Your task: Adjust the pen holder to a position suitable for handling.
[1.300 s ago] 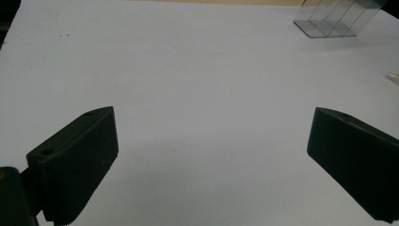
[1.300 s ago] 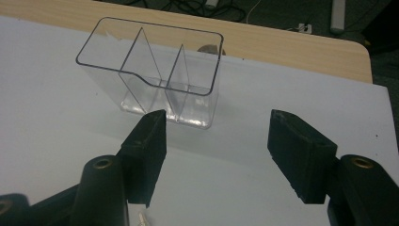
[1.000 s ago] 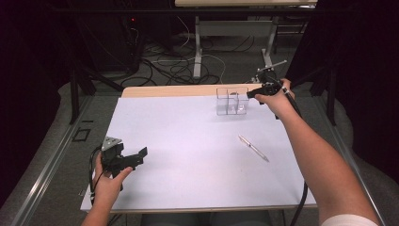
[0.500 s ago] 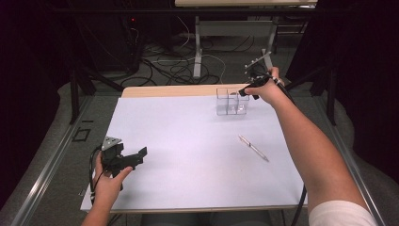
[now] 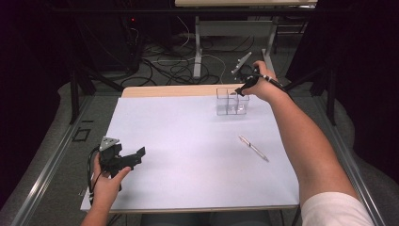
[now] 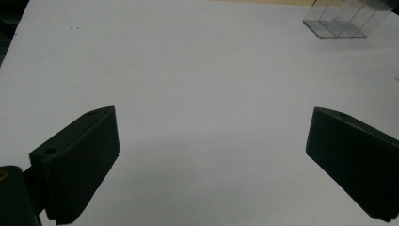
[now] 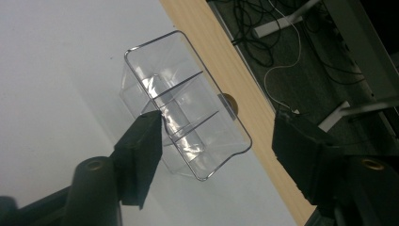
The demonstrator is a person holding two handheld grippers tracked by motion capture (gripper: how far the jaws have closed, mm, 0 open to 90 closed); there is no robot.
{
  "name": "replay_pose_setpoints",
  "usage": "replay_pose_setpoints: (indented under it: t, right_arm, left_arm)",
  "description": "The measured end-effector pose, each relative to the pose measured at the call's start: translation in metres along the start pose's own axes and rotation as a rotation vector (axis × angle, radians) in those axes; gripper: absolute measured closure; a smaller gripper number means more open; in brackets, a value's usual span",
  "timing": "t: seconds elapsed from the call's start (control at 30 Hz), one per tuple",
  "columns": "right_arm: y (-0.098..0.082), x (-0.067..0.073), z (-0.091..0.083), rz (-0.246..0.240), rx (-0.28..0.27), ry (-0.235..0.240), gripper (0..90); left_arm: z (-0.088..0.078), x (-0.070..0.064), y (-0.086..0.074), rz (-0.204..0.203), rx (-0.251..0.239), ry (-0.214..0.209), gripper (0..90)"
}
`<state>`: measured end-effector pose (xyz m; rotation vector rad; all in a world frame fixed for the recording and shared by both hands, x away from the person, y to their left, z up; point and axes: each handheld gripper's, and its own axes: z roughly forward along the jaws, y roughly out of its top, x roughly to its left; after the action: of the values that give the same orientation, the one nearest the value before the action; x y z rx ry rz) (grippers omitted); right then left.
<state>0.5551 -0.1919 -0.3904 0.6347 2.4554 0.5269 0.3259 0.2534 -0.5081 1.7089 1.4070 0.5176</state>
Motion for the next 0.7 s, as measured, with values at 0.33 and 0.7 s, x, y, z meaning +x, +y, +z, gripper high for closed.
replay_pose_setpoints:
  t: [0.33,0.7]
  right_arm:
    - [0.002,0.011,0.02,-0.172,0.022,0.066,46.5]
    - [0.001,0.015,0.042,-0.318,0.061,0.126,53.7]
  left_arm:
    - [0.002,0.0,0.0,-0.004,0.003,0.003,3.9]
    - [0.001,0.001,-0.001,-0.006,-0.001,0.013,4.1]
